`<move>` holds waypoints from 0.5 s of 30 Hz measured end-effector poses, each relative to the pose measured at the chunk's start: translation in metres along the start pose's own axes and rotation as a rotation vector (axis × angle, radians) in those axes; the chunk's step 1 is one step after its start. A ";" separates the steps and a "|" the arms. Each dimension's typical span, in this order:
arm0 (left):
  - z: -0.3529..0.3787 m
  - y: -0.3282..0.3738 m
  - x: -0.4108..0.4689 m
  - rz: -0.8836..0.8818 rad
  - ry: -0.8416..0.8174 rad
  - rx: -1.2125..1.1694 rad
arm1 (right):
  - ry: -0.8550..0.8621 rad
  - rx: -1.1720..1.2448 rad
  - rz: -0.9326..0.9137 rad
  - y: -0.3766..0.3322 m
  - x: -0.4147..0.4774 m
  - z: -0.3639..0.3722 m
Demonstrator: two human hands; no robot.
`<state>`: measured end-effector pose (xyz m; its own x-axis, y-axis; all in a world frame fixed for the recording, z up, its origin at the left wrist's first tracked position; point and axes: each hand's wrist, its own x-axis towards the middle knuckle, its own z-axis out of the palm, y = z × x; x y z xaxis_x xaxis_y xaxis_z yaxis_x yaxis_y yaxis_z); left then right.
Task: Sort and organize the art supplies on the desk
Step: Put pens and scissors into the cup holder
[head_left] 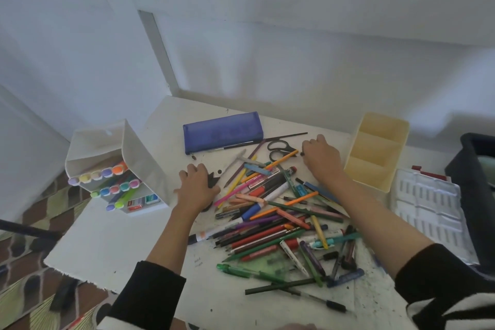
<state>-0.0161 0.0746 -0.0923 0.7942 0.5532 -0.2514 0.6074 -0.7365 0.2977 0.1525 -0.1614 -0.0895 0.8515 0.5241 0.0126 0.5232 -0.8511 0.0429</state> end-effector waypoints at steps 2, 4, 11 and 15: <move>0.001 -0.005 0.001 -0.014 0.039 -0.118 | 0.036 0.009 -0.015 0.000 -0.004 -0.009; -0.001 -0.008 -0.001 -0.042 0.079 -0.223 | 0.081 -0.002 -0.039 0.001 -0.007 -0.018; -0.012 0.004 -0.014 -0.070 0.180 -0.540 | 0.175 -0.043 -0.107 0.010 -0.013 -0.045; -0.024 0.018 -0.019 -0.022 0.056 -0.821 | 0.234 0.285 -0.091 0.022 -0.022 -0.065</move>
<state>-0.0196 0.0603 -0.0606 0.7684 0.5989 -0.2256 0.4274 -0.2179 0.8774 0.1433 -0.1897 -0.0238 0.7878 0.5625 0.2512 0.6127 -0.7577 -0.2249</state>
